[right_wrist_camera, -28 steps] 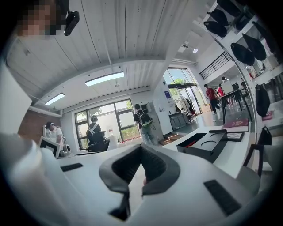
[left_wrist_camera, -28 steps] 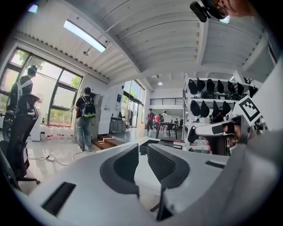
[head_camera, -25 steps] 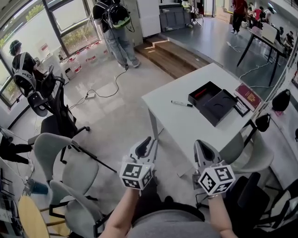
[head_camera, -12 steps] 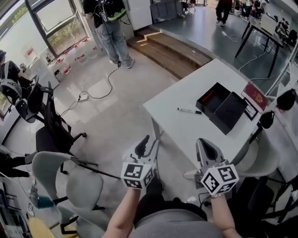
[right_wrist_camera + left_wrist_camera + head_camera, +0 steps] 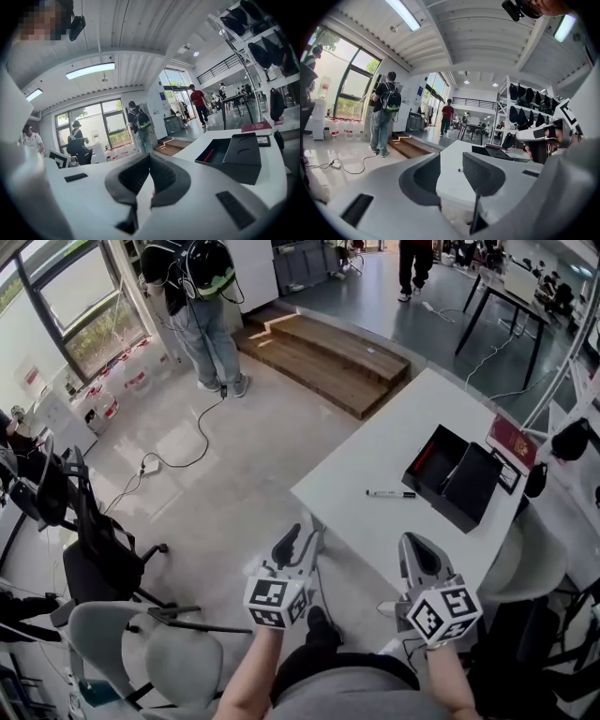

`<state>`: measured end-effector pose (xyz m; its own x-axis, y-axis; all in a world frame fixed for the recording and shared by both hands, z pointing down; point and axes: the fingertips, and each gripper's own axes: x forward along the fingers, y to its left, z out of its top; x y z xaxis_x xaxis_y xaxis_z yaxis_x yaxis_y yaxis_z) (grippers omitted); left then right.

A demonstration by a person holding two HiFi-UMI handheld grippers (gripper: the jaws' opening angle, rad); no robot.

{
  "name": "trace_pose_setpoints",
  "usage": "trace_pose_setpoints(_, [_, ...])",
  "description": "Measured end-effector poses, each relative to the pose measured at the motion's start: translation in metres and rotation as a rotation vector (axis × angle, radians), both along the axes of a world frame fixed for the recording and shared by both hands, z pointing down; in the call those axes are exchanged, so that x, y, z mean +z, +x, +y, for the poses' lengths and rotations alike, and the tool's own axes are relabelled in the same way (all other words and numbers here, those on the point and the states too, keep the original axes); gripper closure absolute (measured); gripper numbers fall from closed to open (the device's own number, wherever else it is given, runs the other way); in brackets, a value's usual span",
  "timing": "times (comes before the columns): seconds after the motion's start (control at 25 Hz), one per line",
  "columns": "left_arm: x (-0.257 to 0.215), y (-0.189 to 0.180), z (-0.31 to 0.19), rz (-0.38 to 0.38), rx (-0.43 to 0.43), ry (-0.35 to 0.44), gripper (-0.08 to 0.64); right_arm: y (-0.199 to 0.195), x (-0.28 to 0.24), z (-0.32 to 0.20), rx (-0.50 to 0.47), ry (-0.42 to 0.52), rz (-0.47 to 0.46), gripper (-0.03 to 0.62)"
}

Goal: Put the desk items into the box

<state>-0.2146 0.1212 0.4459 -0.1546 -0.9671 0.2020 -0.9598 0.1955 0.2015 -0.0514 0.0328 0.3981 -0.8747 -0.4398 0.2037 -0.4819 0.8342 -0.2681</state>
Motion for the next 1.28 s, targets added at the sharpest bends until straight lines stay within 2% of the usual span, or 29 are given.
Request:
trace_pose_setpoints(0.2, [-0.001, -0.026, -0.014, 0.014, 0.053, 0.009, 0.423, -0.018, 0.002, -0.006, 0.07, -0.006, 0.006, 0.588])
trace_pose_setpoints(0.52, [0.004, -0.037, -0.035, 0.006, 0.131, 0.025, 0.423, -0.02, 0.005, -0.017, 0.154, -0.001, 0.003, 0.588])
trace_pose_setpoints(0.92, [-0.001, -0.023, -0.076, -0.007, 0.218, 0.014, 0.423, 0.006, -0.006, -0.045, 0.267, 0.007, -0.011, 0.588])
trace_pose_setpoints(1.28, [0.002, -0.009, -0.131, -0.069, 0.312, -0.019, 0.423, 0.019, -0.009, -0.096, 0.324, 0.007, -0.043, 0.588])
